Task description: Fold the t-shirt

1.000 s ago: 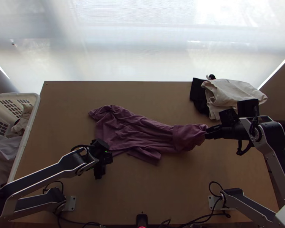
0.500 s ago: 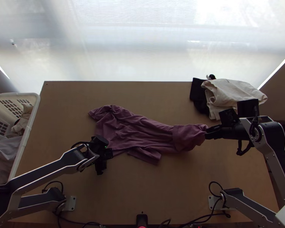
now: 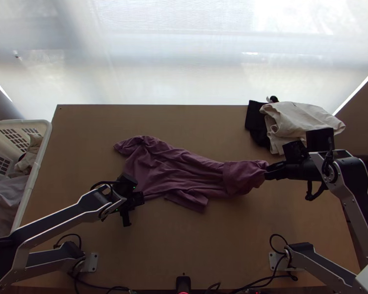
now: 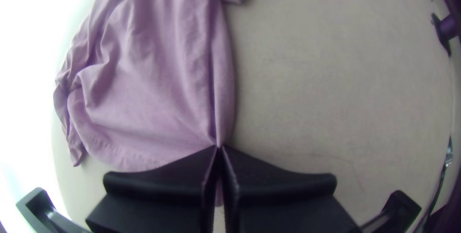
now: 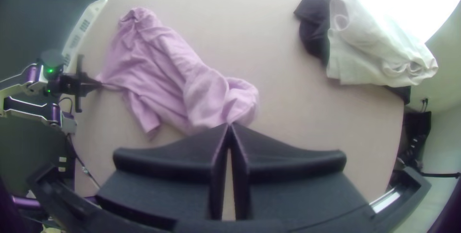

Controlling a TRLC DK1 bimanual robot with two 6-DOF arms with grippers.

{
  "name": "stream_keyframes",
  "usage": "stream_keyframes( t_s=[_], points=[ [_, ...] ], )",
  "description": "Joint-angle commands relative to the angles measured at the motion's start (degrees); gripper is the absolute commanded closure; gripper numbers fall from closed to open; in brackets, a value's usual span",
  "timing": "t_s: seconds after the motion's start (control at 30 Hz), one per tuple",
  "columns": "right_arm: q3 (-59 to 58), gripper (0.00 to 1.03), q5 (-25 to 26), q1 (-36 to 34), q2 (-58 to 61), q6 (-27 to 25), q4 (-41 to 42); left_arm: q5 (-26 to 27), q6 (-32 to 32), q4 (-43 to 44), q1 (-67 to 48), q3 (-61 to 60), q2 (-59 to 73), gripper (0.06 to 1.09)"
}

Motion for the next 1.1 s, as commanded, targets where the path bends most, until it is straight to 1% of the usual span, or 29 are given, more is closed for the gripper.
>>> stream_keyframes(
  t_s=[0.0, 0.07, 0.17, 0.27, 0.33, 0.4, 0.47, 0.5, 0.57, 0.63, 0.83, 0.97, 1.07],
  points=[
    [-0.34, 0.99, 0.01, 0.47, 0.64, -0.02, 0.02, 3.12, -0.01, -0.99, 2.25, 1.17, -0.69, 1.05],
    [-0.51, 0.99, -0.08, 1.7, 1.26, -0.38, -1.74, 3.82, -0.27, -3.71, 5.06, 3.98, -3.06, 1.05],
    [-1.92, 0.99, -0.17, 4.78, 1.26, -1.43, -5.17, 7.87, -1.42, -11.54, 10.42, 10.75, -8.16, 1.05],
    [-2.98, 0.99, -0.34, 7.15, -0.59, -1.96, -7.37, 9.36, -1.85, -18.04, 14.55, 17.61, -13.52, 1.05],
    [-2.1, 0.99, -1.84, 6.97, -1.73, -2.57, -9.21, 9.71, -1.59, -21.2, 17.8, 22.44, -16.16, 1.05],
    [-0.95, 0.99, -3.77, 5.92, -3.05, -3.36, -9.83, 12.0, -1.24, -24.81, 22.55, 27.45, -17.39, 1.05],
    [0.8, 0.99, -4.21, 4.16, -4.1, -3.01, -9.92, 13.93, -0.71, -27.27, 27.65, 31.4, -17.92, 1.05],
    [2.21, 0.99, -4.21, 2.14, -4.63, -2.4, -9.92, 14.28, -0.62, -27.62, 30.2, 33.07, -18.09, 1.05],
    [5.81, 0.99, -3.77, 0.65, -5.51, -1.25, -9.92, 15.69, -0.71, -27.79, 35.3, 36.33, -18.62, 1.05],
    [9.42, 0.99, -2.28, -1.2, -6.21, 0.15, -9.92, 17.27, -0.8, -27.79, 39.87, 38.79, -18.97, 1.05],
    [17.06, 0.99, -1.84, -9.02, -6.3, 2.26, -10.36, 18.24, -2.12, -28.67, 44.26, 42.83, -21.43, 1.05],
    [20.14, 0.99, -2.1, -9.02, -6.74, 2.61, -12.46, 18.24, -2.38, -29.2, 45.93, 45.73, -22.4, 1.05],
    [20.93, 0.99, -4.21, -9.02, -7.27, 2.7, -13.08, 18.33, -2.73, -29.2, 46.28, 47.49, -22.57, 1.05]
  ],
)
